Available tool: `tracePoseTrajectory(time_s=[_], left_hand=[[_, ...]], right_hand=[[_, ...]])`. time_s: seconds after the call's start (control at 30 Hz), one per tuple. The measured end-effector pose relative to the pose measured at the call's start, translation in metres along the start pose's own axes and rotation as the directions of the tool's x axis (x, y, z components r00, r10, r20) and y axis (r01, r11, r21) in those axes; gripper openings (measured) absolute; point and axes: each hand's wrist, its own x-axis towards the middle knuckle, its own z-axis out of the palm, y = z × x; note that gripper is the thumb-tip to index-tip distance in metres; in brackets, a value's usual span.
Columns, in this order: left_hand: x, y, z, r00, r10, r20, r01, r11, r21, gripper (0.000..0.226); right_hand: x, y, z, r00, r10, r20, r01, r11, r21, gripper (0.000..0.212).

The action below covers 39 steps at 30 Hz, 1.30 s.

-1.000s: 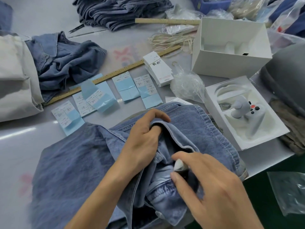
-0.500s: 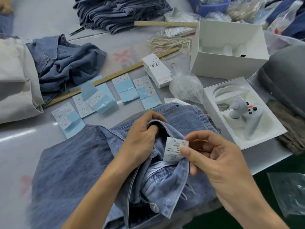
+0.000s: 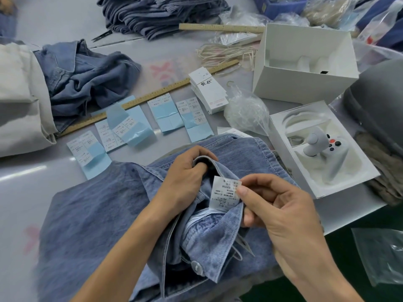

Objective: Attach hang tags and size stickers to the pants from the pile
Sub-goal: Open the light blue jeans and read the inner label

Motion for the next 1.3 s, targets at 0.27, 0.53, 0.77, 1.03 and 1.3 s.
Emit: tracePoseTrajectory(time_s=[0.27,0.53,0.77,1.03,1.3], left_hand=[[0.003,0.004,-0.002,0.999,-0.023,0.029,0.022,0.999,0.035,0.032],[0.015,0.02,0.001,0.987,-0.055,0.153,0.029,0.986,0.164,0.02],[0.026,0.034,0.002,0.959,-0.065,0.275,-0.026,0.95,0.312,0.015],[0.013,0.044,-0.018,0.937,-0.031,0.348,-0.051,0.973,0.225,0.033],[-0.036,-0.011,-0.119,0.796,-0.134,0.591,-0.212,0.851,0.48,0.096]], right_hand=[[0.002,0.004,0.004,0.998,0.008,-0.067,-0.005,0.999,0.049,0.023],[0.0,0.005,0.002,0.986,-0.003,-0.166,0.019,0.996,0.09,0.013],[-0.004,0.009,0.012,0.954,0.001,-0.3,0.058,0.98,0.189,0.007],[-0.007,0.013,-0.013,0.982,-0.176,-0.069,0.173,0.984,-0.047,0.027],[0.016,-0.001,-0.087,0.848,-0.143,0.51,0.52,0.409,-0.75,0.077]])
